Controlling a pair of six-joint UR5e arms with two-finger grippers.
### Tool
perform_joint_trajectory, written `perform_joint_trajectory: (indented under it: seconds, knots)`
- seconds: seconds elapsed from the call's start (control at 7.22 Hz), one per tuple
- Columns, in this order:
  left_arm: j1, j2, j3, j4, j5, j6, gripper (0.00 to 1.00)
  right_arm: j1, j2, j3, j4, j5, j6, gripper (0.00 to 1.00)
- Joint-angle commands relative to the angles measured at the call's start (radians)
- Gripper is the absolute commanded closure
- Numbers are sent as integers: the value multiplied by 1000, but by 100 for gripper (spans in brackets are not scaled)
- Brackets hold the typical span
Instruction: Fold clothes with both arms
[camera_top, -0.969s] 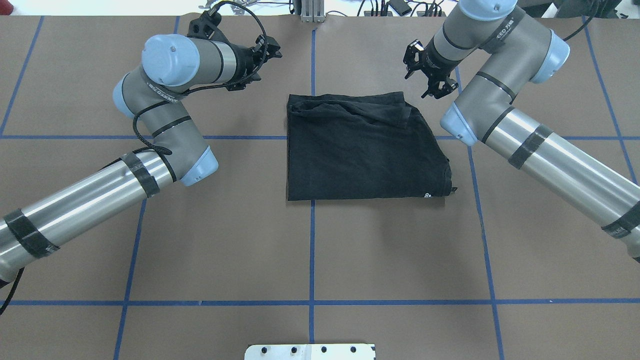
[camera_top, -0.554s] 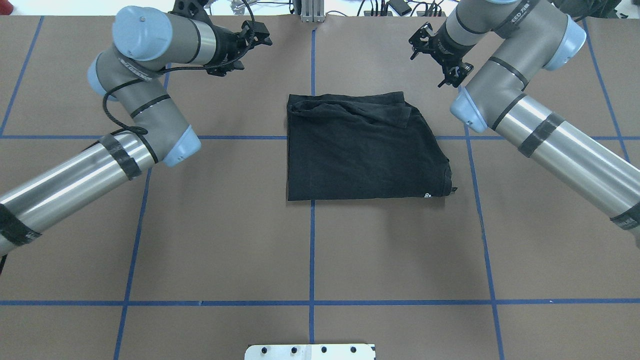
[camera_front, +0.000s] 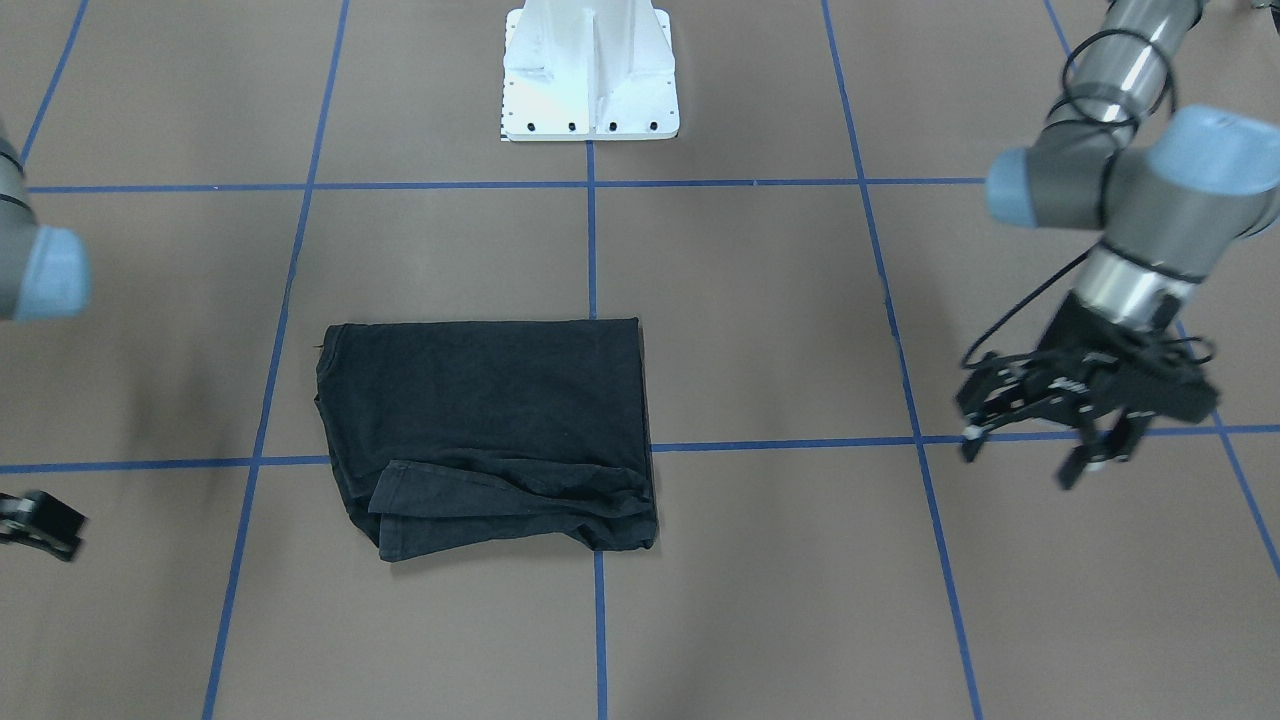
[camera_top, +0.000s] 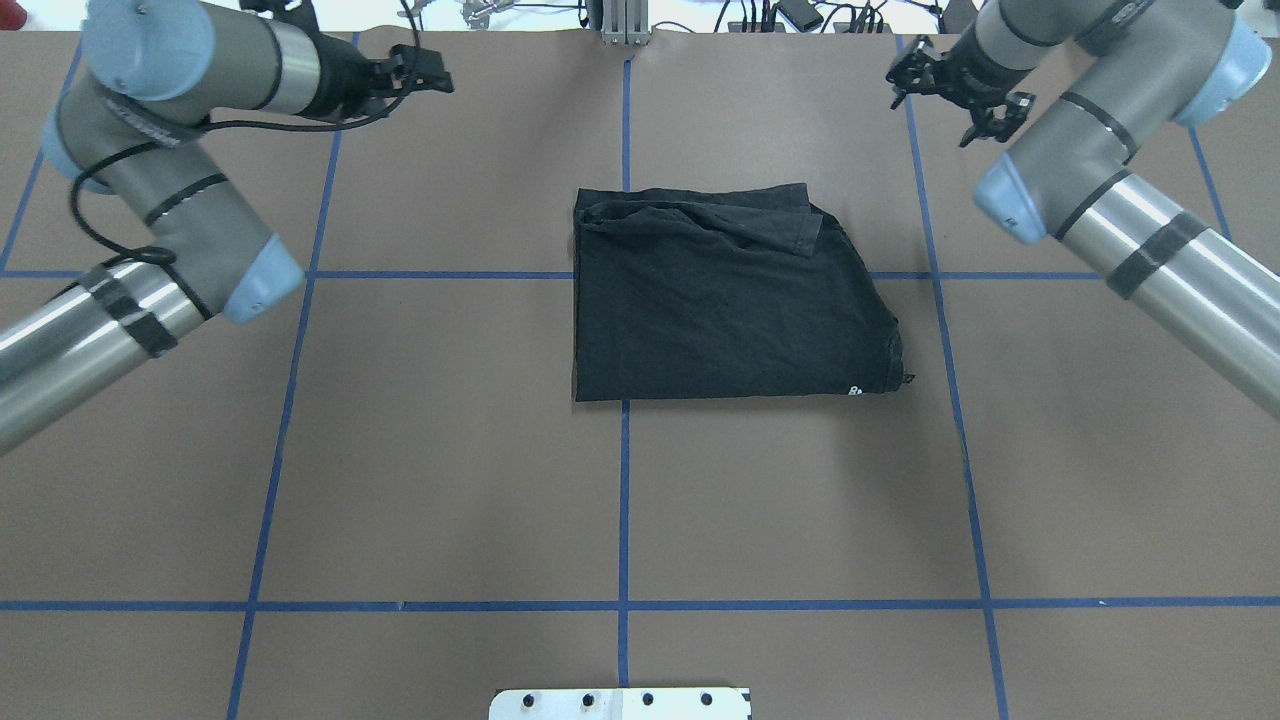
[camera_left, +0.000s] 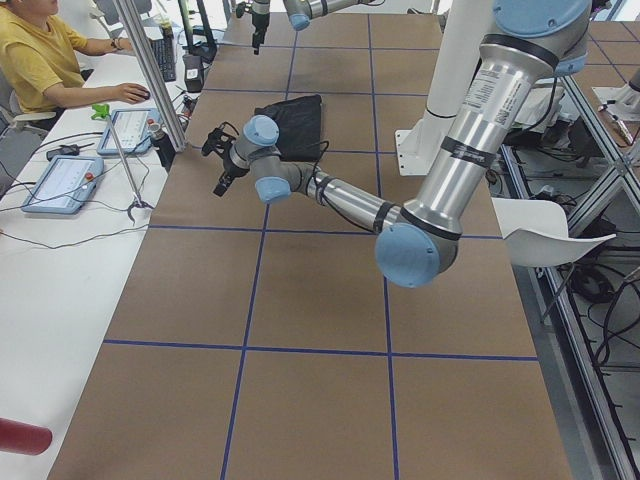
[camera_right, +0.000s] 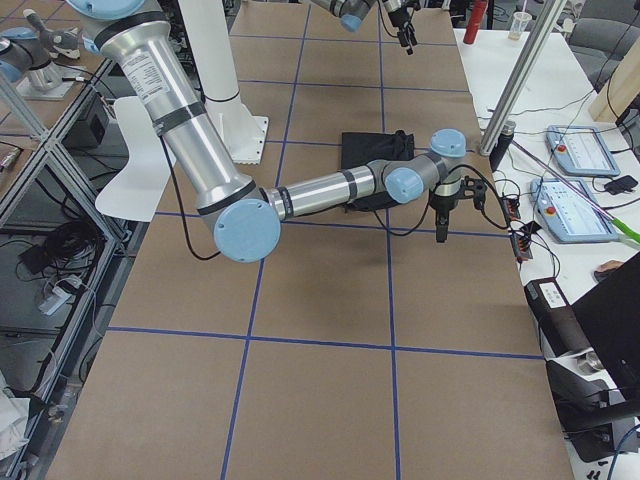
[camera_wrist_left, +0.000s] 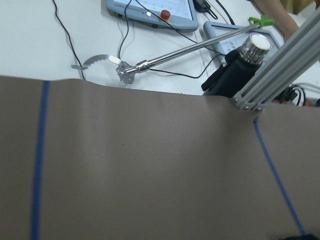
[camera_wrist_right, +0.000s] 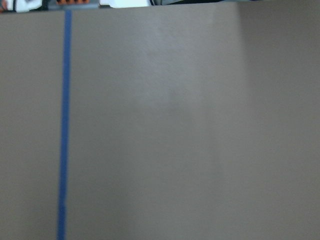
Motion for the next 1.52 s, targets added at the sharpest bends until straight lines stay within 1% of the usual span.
perform_joint_trajectory:
  seconds: [0.0, 0.14, 0.28, 0.42, 0.55, 0.69, 0.83, 1.11, 1.25, 1.38]
  knots:
    - [-180, 208, -107, 60, -181, 289, 0, 74, -198, 265, -226, 8, -295, 0]
    - [-253, 284, -108, 62, -271, 395, 0, 98, -306, 313, -209, 61, -307, 0]
    - [-332, 362, -110, 62, -313, 513, 0, 152, -395, 359, -198, 126, -386, 0]
    - [-385, 387, -111, 115, -367, 526, 0, 186, -453, 372, -196, 129, -484, 0]
    - [-423, 429, -136, 133, -440, 564, 0, 195, -462, 373, -196, 128, -520, 0]
    - [-443, 460, -176, 141, -442, 571, 0, 195, -456, 363, -196, 120, -521, 0]
    - [-445, 457, -180, 178, -435, 569, 0, 195, -458, 364, -196, 123, -521, 0]
    - [-439, 443, -181, 232, -375, 569, 0, 195, -462, 369, -198, 132, -513, 0]
    - [-437, 435, -181, 261, -373, 569, 0, 195, -462, 369, -198, 141, -514, 0]
    - [-431, 437, -194, 291, -373, 571, 0, 195, -464, 364, -198, 175, -524, 0]
